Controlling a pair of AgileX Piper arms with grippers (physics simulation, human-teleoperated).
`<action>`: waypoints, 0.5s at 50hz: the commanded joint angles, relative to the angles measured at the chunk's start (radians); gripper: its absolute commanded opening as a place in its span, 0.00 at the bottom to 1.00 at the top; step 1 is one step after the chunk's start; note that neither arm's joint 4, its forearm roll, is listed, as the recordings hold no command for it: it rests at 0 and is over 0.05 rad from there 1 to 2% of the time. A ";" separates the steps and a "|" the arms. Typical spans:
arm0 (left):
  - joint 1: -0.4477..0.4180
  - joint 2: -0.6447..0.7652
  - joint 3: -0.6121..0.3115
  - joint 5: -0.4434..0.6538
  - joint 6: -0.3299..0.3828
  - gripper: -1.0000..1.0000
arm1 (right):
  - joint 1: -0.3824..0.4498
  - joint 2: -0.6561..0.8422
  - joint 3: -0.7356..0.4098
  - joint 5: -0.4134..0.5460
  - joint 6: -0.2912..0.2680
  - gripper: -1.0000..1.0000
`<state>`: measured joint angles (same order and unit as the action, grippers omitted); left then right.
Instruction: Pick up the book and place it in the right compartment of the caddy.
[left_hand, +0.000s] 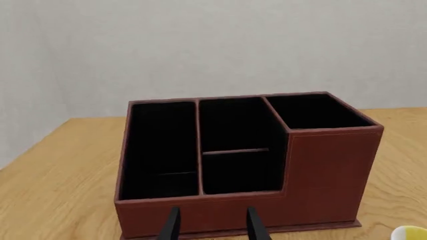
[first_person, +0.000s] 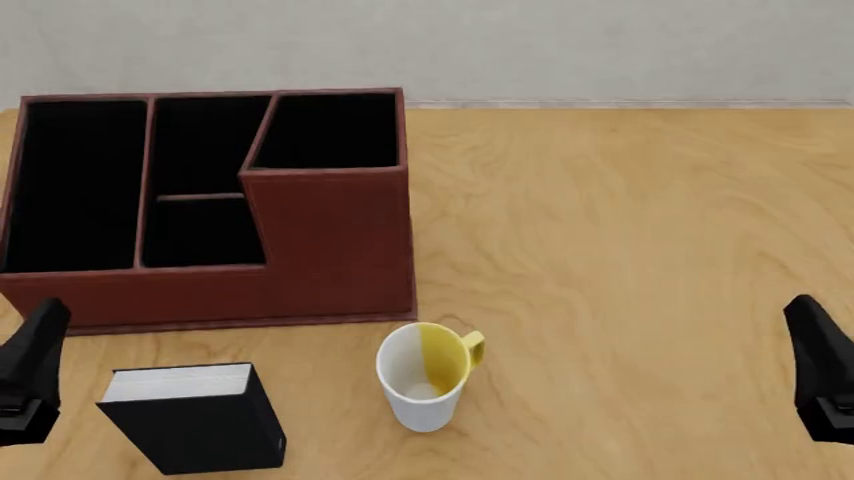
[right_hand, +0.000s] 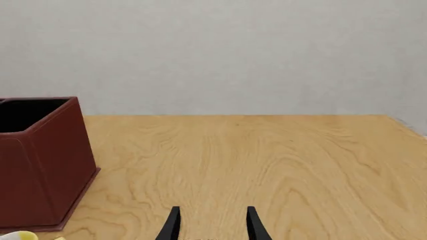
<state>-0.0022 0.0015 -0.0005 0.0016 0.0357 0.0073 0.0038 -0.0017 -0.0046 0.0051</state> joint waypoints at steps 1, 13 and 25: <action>-0.043 0.016 0.000 0.008 0.059 1.00 | 0.048 0.027 -0.002 -0.007 -0.067 1.00; -0.098 0.003 -0.017 0.027 0.014 1.00 | 0.051 0.000 -0.002 -0.001 -0.065 1.00; -0.101 0.019 -0.143 0.142 -0.054 1.00 | 0.042 -0.001 -0.002 -0.002 -0.056 1.00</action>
<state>-0.0941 0.0178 -0.0591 0.0652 0.0376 0.0503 0.0054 -0.0038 -0.0062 -0.0509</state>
